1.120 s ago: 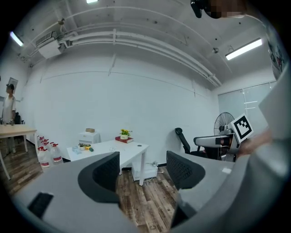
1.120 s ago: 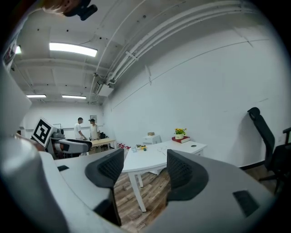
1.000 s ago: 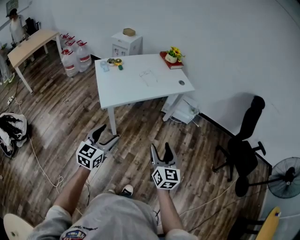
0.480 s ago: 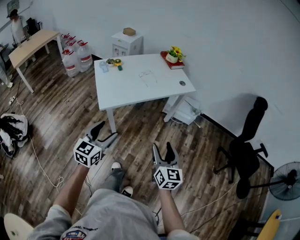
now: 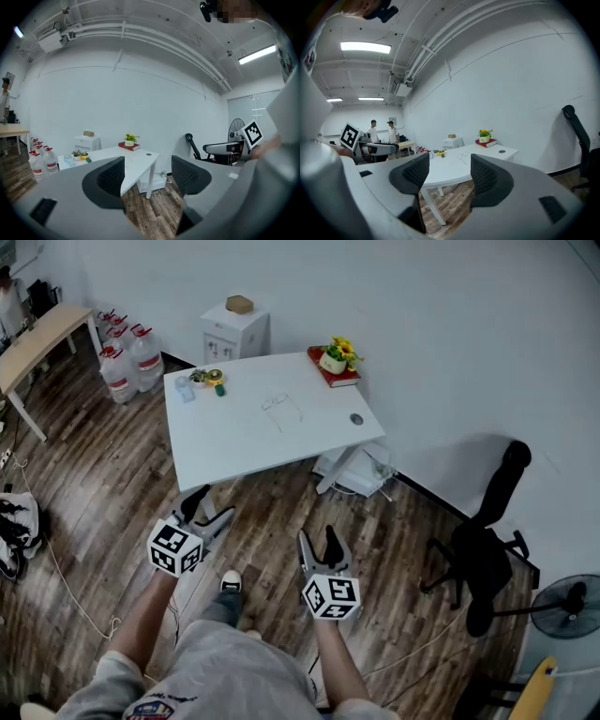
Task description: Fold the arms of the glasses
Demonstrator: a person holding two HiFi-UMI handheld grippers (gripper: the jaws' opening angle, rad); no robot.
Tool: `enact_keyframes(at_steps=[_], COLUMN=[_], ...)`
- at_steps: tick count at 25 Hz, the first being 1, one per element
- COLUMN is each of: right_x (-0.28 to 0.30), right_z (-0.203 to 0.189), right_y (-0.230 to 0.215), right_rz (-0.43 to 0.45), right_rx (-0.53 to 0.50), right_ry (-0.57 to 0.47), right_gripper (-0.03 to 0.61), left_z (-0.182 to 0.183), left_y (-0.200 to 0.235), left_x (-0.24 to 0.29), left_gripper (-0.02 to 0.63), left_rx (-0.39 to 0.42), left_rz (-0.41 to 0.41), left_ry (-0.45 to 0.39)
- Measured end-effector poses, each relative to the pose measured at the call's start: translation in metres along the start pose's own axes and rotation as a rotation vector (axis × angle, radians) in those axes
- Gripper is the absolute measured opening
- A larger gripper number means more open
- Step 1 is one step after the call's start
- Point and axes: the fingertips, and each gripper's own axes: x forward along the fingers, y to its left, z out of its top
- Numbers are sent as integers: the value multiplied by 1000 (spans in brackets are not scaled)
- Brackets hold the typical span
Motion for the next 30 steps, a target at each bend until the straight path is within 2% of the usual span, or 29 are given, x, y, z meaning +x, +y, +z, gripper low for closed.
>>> enact_keyframes(at_steps=[7,11,15,22,30], right_x=[104,147,181,238,330], right_z=[39,61,67,67,70], right_y=[-26,-34,-41,-69,-109], right_rz=[-58,-85,-91,-89,-21], right_rx=[-12,-11,-10,4,30], right_ry=[-23,-56,-64,-39,-12], right_gripper=[258,258,255,252,250], left_z=[25,35,43,42,42], left_y=[72,108,132,158,199], left_x=[82,117,148,201,268], left_gripper=[288,284,282,281,265], left_rx=[16,31,38,18,-10], left_rz=[-91,-126,-149,-160,-124], left_ry=[31,44,47,72,115])
